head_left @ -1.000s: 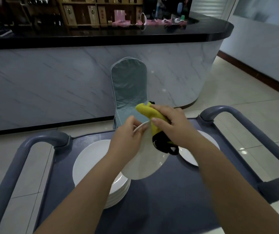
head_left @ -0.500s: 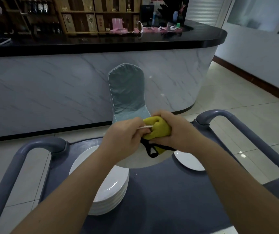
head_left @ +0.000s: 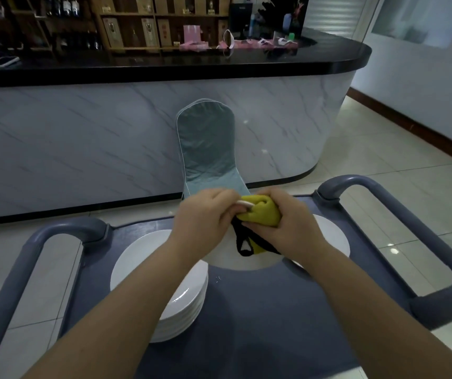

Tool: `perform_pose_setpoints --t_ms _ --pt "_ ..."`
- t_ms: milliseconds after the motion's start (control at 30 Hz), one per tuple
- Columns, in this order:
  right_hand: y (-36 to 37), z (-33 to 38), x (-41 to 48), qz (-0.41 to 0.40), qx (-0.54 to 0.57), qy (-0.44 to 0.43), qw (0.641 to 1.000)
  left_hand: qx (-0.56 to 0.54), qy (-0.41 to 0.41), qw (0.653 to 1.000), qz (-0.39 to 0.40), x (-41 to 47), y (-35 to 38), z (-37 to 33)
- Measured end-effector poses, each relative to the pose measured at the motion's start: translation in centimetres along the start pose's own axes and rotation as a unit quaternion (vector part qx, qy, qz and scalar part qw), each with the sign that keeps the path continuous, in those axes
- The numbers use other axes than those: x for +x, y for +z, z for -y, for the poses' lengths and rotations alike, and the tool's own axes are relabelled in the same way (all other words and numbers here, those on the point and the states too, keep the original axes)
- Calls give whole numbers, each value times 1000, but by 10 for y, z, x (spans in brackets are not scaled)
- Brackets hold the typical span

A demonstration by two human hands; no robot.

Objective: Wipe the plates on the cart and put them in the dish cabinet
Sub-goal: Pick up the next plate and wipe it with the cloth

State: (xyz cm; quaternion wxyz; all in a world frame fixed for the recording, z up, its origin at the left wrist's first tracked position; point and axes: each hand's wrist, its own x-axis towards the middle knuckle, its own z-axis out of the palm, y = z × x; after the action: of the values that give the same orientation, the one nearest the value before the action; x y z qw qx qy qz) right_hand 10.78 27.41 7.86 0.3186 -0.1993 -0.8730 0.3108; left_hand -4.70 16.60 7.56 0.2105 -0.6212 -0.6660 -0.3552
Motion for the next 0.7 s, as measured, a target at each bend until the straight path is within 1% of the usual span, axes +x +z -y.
perform_pose_setpoints --t_ms 33,100,133,167,200,267,300,333,367,400,433,467,500,533,600,667,700 --pt "-5 8 6 -5 8 -19 1000 5 5 1000 -26 8 -7 -2" --pt "-20 21 17 -4 41 -46 998 -18 5 997 -70 21 -21 -1" --pt "-28 25 22 -7 59 -49 997 -48 -22 994 -91 27 -29 -1" --pt "-34 26 25 -22 76 -44 996 -94 -79 985 -117 30 -36 -1" --pt "-36 26 25 -48 95 -31 994 -151 -155 964 -155 30 -38 0" --pt "-29 17 15 -106 171 18 979 -250 -299 889 -242 21 -34 -1" --pt "-22 11 7 -123 211 52 968 -282 -343 856 -266 10 -28 -2" --pt "-14 3 -2 -131 230 83 961 -295 -365 845 -257 -1 -19 -1" --pt "-7 -4 -11 -129 229 103 959 -286 -372 855 -219 -13 -11 -1" --pt "-2 -11 -18 -122 215 113 962 -260 -369 877 -167 -24 -3 1" --pt "0 -16 -23 -114 198 116 967 -208 -344 908 -117 -33 4 4" --pt "-1 -18 -25 -106 176 111 972 -142 -293 942 -80 -37 6 7" --pt "-4 -18 -23 -91 147 99 980 -74 -225 970 -46 -35 6 7" --pt "-7 -15 -20 -70 110 76 989 -28 -154 987 -24 -29 4 3" --pt "-12 -1 -10 -19 33 7 999 10 -43 999 4 -8 -7 -10" --pt "-20 17 1 -8 9 -50 999 57 29 998 -18 16 -23 -25" --pt "-25 26 7 -12 25 -62 998 74 48 995 -37 27 -33 -29"
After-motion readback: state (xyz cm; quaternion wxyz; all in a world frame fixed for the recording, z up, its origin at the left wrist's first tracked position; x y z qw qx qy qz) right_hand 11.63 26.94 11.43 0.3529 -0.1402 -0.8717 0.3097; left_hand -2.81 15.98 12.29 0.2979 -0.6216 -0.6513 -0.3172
